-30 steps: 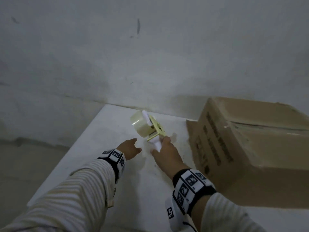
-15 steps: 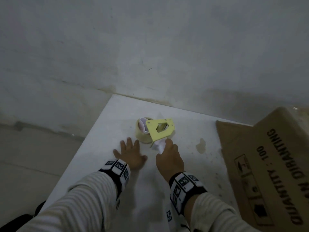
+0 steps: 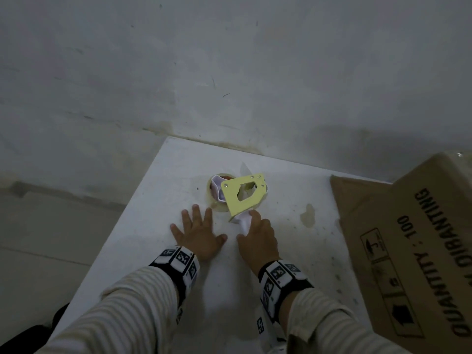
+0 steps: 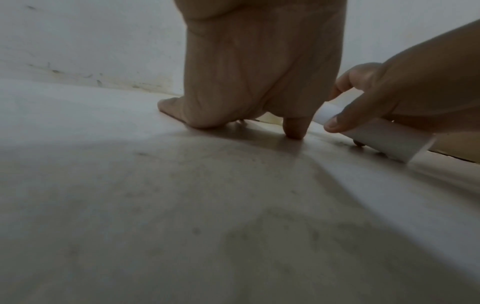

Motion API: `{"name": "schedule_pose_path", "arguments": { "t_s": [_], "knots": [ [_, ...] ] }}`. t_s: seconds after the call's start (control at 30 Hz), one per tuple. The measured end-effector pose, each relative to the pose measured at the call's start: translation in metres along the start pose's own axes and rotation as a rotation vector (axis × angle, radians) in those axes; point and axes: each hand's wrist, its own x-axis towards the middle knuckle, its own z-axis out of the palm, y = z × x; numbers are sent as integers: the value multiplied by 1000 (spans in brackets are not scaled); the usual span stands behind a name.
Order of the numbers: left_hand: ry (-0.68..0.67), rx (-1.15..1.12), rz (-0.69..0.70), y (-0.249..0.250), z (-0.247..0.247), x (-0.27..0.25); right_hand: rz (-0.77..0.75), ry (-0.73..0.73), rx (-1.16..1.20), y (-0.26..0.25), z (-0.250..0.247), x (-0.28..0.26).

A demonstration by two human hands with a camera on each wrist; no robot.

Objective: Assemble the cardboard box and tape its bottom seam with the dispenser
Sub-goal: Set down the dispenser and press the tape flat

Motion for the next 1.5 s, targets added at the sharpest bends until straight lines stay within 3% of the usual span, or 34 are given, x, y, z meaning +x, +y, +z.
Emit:
{"name": "schedule_pose_path", "arguments": {
  "t_s": [0.23, 0.4, 0.53, 0.67, 0.77, 0.87, 0.97, 1.03, 1.17, 1.27, 1.5],
  "knots": [
    [108, -98, -31, 14, -12, -20, -78, 60, -21, 10, -32, -19],
    [165, -242, 70, 51, -30, -39, -109, 116, 29, 18, -74, -43],
    [246, -301, 220, 110, -43, -75, -122, 216, 114, 35, -126, -78],
    [214, -280, 376, 175, -51, -115, -137, 298, 193, 57, -190, -123],
    [298, -272, 522, 222, -54, -144, -168, 354, 259, 76, -241, -159],
    [376, -467, 620, 266, -63, -185, -217, 412, 299, 101, -289, -189],
    [311, -839, 675, 298, -72, -236, -236, 426, 227, 139, -322, -211],
    [208, -982, 654, 311, -73, -262, -238, 345, 86, 168, -329, -222],
    [69, -1056, 613, 327, -61, -280, -350, 86, -247, 217, -309, -228],
    [5, -1046, 624, 331, -54, -283, -454, 110, -334, 233, -299, -227],
    [-64, -1045, 582, 336, -54, -272, -500, 109, -406, 238, -297, -227]
  ]
}}
